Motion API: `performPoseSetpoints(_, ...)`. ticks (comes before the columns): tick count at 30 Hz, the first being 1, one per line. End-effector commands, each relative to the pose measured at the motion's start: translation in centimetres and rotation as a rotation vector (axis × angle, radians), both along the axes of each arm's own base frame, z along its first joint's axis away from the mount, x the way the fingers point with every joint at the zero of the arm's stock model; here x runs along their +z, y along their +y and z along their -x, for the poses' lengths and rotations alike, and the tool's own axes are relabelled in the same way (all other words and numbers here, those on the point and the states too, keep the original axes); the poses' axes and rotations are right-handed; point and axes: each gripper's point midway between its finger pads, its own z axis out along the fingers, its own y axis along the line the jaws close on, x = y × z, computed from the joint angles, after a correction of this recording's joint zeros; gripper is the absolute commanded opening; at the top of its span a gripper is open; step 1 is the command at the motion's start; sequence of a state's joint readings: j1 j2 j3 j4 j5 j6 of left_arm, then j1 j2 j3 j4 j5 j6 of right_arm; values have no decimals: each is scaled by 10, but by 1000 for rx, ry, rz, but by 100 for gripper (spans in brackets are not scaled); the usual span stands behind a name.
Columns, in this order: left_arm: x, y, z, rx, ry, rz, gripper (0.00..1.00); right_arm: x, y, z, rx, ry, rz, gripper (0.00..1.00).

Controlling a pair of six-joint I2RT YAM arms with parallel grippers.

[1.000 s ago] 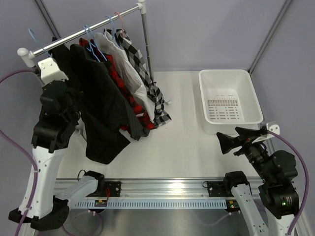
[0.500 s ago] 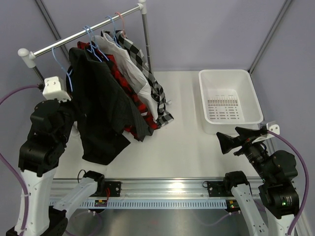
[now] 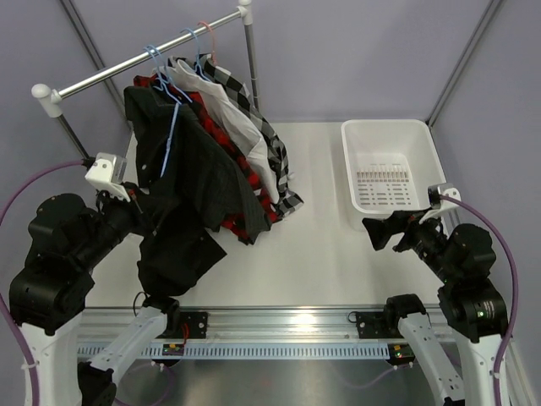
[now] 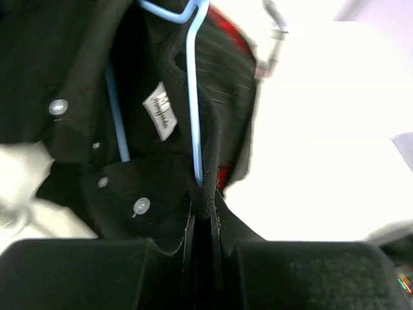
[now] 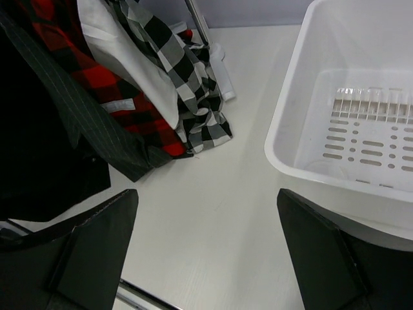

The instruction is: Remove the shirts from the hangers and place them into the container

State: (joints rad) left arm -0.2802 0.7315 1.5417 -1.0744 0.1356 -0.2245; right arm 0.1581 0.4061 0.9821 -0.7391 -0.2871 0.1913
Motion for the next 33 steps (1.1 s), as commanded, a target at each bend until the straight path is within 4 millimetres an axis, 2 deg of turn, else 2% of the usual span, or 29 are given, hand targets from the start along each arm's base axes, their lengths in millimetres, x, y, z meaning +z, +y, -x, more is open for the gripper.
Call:
performPoseSetpoints(1, 35, -40, 26, -287, -103, 53, 0, 7, 9, 2, 54, 21, -3, 99)
performPoseSetpoints(4, 43, -47, 29, -338, -112, 59, 0, 6, 9, -1, 52, 38, -8, 99)
performPoseSetpoints(9, 57, -48, 19, -328, -125, 57, 0, 9, 15, -5, 73, 62, -24, 100)
performPoseSetpoints(12, 75, -53, 23, -362, -159, 73, 0, 11, 14, -9, 65, 64, -17, 99)
performPoseSetpoints(15, 100, -56, 36, -404, -217, 97, 0, 18, 14, -10, 64, 49, -20, 99)
performPoseSetpoints(21, 149, -55, 50, -414, -371, 142, 0, 24, 20, -16, 92, 49, -30, 99)
performPoseSetpoints(26, 178, -58, 59, -448, -465, 178, 0, 27, 20, -20, 89, 46, -35, 100)
performPoseSetpoints(29, 186, -64, 68, -503, -482, 203, 0, 27, 21, -21, 91, 46, -31, 99)
performPoseSetpoints(33, 207, -76, 89, -633, -545, 253, 0, 29, 19, -21, 82, 39, -28, 99)
